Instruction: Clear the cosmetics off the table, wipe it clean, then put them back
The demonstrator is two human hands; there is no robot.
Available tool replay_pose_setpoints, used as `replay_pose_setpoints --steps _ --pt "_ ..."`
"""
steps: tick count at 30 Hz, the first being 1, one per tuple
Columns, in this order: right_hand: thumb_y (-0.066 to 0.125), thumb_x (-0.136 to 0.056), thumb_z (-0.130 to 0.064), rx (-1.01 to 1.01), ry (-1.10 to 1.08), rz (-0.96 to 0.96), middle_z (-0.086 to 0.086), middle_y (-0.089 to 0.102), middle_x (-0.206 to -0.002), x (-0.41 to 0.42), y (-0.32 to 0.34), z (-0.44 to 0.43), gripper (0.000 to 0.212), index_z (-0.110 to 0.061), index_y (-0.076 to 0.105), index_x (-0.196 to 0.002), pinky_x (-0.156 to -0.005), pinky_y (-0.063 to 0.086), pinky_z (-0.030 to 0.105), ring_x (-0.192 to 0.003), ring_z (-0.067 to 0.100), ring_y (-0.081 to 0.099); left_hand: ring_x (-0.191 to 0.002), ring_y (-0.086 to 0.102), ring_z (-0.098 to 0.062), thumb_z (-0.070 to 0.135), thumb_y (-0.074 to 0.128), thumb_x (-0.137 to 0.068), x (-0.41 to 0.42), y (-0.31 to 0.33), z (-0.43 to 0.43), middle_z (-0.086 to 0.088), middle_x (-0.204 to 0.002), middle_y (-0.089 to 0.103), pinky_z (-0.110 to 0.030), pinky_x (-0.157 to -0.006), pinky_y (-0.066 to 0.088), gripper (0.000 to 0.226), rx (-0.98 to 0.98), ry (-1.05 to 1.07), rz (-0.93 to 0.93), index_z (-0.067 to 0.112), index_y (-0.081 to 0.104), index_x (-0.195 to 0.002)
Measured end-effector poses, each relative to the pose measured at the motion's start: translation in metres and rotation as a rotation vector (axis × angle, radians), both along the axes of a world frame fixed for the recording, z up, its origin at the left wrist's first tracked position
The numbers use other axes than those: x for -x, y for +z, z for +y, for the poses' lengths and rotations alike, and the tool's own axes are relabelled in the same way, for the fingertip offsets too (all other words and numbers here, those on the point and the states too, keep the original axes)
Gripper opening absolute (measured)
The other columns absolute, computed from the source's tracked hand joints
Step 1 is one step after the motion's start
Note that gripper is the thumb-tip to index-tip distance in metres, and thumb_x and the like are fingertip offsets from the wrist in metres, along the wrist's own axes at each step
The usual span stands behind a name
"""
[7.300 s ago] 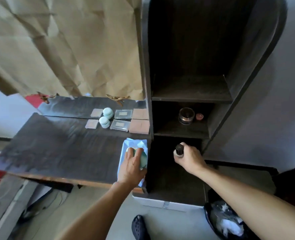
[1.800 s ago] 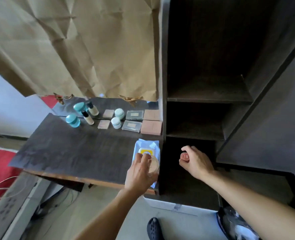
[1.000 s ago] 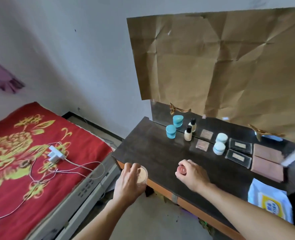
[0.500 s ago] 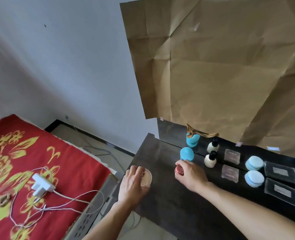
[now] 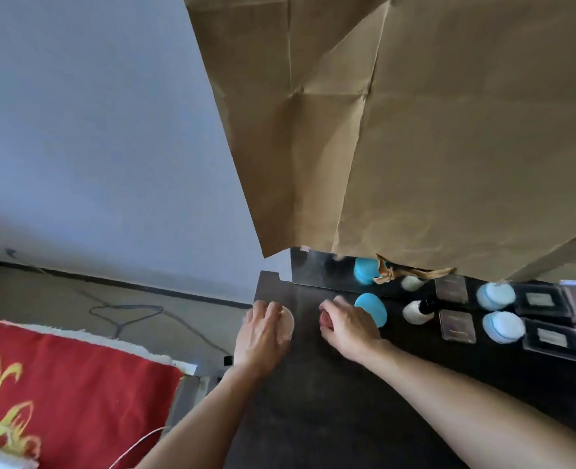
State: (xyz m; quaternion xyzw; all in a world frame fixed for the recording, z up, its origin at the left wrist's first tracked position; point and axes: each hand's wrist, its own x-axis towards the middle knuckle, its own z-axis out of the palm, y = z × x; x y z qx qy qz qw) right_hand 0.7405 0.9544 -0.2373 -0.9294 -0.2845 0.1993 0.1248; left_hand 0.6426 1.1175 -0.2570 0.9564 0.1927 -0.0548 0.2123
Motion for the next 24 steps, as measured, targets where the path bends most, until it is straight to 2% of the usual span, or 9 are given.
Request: replay_pose_setpoints --steps 3,7,12,17,21,24 --pt "0.059 -0.088 -0.027 0.049 -0.045 -0.002 0.002 0.049 -0.117 -0.005 -0.006 0.016 0.033 -0.023 0.049 -0.119 -0.072 0.046 0.034 -0.094 0.026 0.061 -0.112 0.045 -0.023 0.034 0.062 -0.083 -0.025 -0.013 0.015 -0.001 -0.124 0.042 -0.031 -0.087 0.048 0.041 0.016 -0.094 0.020 0.023 0.043 -0.118" --pt "0.060 -0.087 -0.019 0.082 -0.123 -0.006 0.003 0.047 -0.116 -0.008 -0.013 0.031 0.029 -0.022 0.051 -0.115 -0.076 0.048 0.036 -0.094 0.027 0.061 -0.112 0.043 -0.023 0.032 0.065 -0.081 -0.042 -0.029 0.026 -0.002 -0.126 0.039 -0.031 -0.088 0.049 0.048 0.010 -0.182 0.027 0.022 0.042 -0.121" --pt "0.062 -0.087 -0.017 0.090 -0.219 0.003 0.000 0.046 -0.119 0.003 -0.029 0.032 0.041 -0.024 0.048 -0.124 -0.079 0.053 0.032 -0.093 0.019 0.060 -0.112 0.043 -0.023 0.035 0.071 -0.077 -0.044 -0.039 0.032 -0.001 -0.130 0.039 -0.034 -0.082 0.053 0.056 0.029 -0.255 -0.012 0.024 0.042 -0.124" --pt "0.063 -0.087 -0.013 0.027 -0.223 -0.020 0.000 0.046 -0.125 0.007 -0.038 0.027 0.056 -0.022 0.041 -0.137 -0.087 0.051 0.027 -0.102 0.015 0.058 -0.119 0.043 -0.022 0.037 0.073 -0.075 -0.040 -0.040 0.040 0.002 -0.137 0.038 -0.033 -0.081 0.052 0.066 0.080 -0.312 -0.054 0.028 0.040 -0.132" --pt "0.063 -0.086 -0.012 0.024 -0.236 0.003 0.001 0.044 -0.130 0.012 -0.032 0.026 0.063 -0.023 0.034 -0.142 -0.088 0.052 0.030 -0.105 0.017 0.059 -0.117 0.046 -0.024 0.037 0.074 -0.076 -0.027 -0.027 0.042 -0.003 -0.137 0.040 -0.033 -0.083 0.052 0.065 0.086 -0.284 -0.118 0.023 0.043 -0.132" --pt "0.063 -0.086 -0.015 0.000 -0.263 -0.013 0.000 0.045 -0.129 0.019 -0.026 0.016 0.058 -0.023 0.038 -0.138 -0.088 0.052 0.030 -0.105 0.017 0.059 -0.120 0.046 -0.023 0.037 0.067 -0.083 -0.008 -0.019 0.041 -0.004 -0.139 0.039 -0.034 -0.088 0.051 0.053 0.058 -0.142 -0.119 0.021 0.046 -0.130"
